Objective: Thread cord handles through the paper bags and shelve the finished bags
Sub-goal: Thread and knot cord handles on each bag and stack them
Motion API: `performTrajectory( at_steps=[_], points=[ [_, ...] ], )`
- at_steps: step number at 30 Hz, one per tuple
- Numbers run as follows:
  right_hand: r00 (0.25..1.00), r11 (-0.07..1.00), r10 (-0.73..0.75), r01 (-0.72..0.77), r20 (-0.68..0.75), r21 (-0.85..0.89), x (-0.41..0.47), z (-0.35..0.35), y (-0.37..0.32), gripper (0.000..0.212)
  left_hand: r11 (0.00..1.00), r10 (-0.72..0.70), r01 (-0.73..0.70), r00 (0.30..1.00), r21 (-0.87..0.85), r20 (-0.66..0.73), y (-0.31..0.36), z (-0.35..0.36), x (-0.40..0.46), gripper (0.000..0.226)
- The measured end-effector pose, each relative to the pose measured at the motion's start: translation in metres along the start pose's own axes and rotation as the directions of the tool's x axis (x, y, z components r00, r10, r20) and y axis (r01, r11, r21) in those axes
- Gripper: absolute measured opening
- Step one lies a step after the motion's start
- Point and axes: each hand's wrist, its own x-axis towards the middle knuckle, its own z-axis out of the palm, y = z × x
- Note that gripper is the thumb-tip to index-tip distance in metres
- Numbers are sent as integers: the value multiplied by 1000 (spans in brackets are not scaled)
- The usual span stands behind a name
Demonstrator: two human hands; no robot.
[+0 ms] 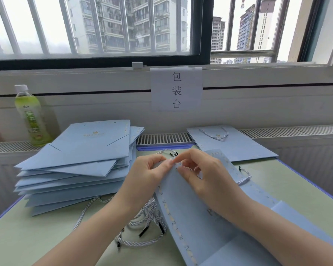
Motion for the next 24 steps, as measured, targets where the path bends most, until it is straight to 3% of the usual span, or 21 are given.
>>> performTrajectory(
  at_steps=[3, 7, 12, 16, 20, 22, 24],
  points=[
    [1000, 999, 23, -24, 20, 22, 0, -4, -2, 11, 997, 43, -41, 998, 69, -38, 0, 1, 1, 33],
    [988, 964, 144, -153, 57, 218, 2, -10, -5, 8, 973, 57, -27, 991, 229, -122, -9, 0, 0, 34],
    [940, 830, 331, -245, -88, 501, 11, -30, -6, 12, 936, 168, -78, 955, 344, -242, -7, -3, 0, 39],
    [882, 810, 402, -217, -246, 545, 17, -42, -2, 12, 903, 200, -77, 946, 422, -256, -3, -3, 1, 37],
    [803, 824, 440, -184, -401, 535, 18, -46, 5, 13, 820, 125, 72, 946, 568, -300, 0, 4, -3, 24],
    [822, 837, 419, -184, -387, 516, 17, -42, 4, 14, 734, 127, 78, 960, 675, -249, 2, 10, -8, 21],
    [874, 861, 361, -178, -327, 476, 13, -36, 0, 15, 679, 192, -13, 968, 734, -161, 3, 15, -11, 35]
  ],
)
